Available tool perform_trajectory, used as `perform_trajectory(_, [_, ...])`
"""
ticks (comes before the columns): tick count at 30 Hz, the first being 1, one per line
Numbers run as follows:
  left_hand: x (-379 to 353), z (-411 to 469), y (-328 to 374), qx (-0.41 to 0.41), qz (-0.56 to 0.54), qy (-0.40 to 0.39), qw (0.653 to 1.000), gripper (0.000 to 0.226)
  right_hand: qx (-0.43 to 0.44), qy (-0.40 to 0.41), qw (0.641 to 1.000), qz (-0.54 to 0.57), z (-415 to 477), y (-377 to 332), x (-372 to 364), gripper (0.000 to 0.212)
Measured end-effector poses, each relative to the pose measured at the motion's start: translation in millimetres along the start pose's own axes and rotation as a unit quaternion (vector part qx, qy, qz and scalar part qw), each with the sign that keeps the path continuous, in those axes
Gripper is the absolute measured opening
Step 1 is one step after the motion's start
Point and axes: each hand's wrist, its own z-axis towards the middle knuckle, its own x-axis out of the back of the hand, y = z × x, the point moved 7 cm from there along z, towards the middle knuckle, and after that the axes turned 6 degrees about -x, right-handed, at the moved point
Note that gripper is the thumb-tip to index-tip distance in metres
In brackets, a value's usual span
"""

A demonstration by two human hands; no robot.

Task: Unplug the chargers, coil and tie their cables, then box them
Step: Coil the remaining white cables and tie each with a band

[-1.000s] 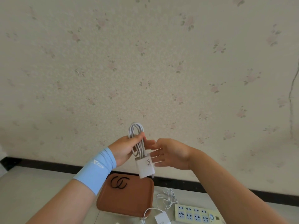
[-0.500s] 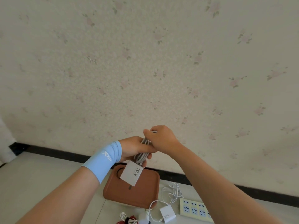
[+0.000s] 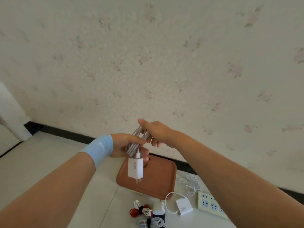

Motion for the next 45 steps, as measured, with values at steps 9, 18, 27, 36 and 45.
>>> perform_trajectory(9, [84.8, 54.5, -75.5, 0.059, -0.033, 0.123, 0.990, 0.012, -0.004, -0.003, 0.972, -0.233, 101.3, 103.5, -51.4, 0.030])
perform_trajectory(18, [122.9, 104.3, -125.9, 0.103, 0.002, 0.160, 0.982, 0.018, 0.129, -0.002, 0.910, -0.394, 165.9, 153.9, -130.5, 0.031])
perform_trajectory(27, [139.9, 118.2, -142.6, 0.093, -0.050, 0.160, 0.982, 0.012, 0.118, 0.039, 0.825, -0.552, 202.6, 168.6, -171.8, 0.034])
perform_trajectory(36, [140.3, 106.4, -121.8, 0.071, -0.014, 0.176, 0.982, 0.013, 0.058, 0.084, 0.925, -0.366, 187.0, 141.0, -114.6, 0.020])
perform_trajectory(45, [86.7, 58.2, -66.0, 0.043, -0.006, 0.157, 0.987, 0.026, 0.012, 0.070, 0.990, -0.124, 109.0, 100.0, -46.2, 0.021])
